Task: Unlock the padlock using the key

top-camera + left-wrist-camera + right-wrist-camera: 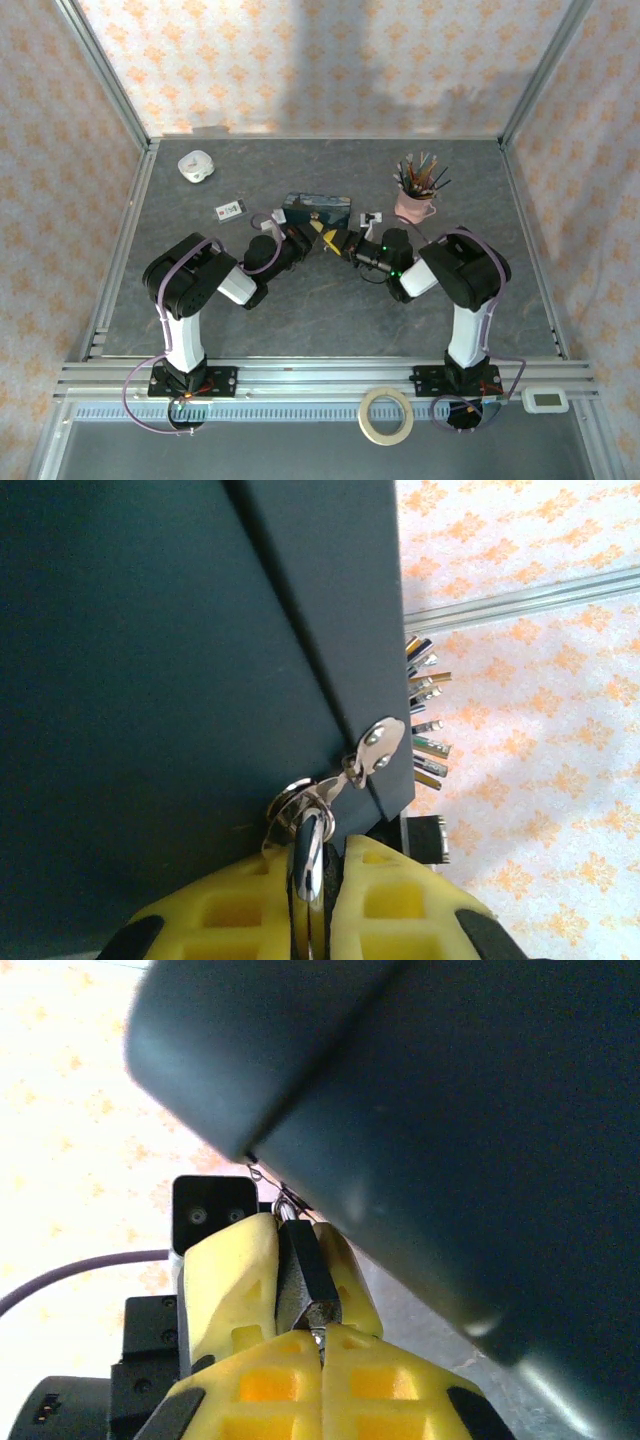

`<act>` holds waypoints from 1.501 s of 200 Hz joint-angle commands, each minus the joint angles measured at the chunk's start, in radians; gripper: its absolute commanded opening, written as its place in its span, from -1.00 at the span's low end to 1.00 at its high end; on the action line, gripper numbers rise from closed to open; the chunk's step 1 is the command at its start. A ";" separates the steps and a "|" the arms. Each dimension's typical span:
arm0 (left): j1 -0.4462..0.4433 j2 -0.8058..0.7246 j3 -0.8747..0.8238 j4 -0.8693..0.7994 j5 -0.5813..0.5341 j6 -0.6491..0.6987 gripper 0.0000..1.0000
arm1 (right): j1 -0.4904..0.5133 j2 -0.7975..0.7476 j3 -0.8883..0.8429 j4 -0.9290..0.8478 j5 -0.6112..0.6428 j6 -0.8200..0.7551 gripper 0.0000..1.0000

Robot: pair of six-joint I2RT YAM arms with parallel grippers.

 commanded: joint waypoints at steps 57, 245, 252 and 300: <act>-0.088 -0.016 0.035 0.070 0.229 0.057 -1.00 | -0.004 -0.032 0.090 -0.051 0.084 0.042 -1.00; -0.076 0.137 0.063 0.467 0.246 0.208 -1.00 | 0.041 0.073 0.041 0.564 0.233 1.152 -1.00; -0.072 0.138 0.059 0.467 0.238 0.196 -1.00 | 0.036 0.084 0.044 0.564 0.214 1.118 -1.00; -0.042 0.138 0.024 0.466 0.156 0.129 -1.00 | 0.025 0.086 0.031 0.476 0.163 0.825 -0.49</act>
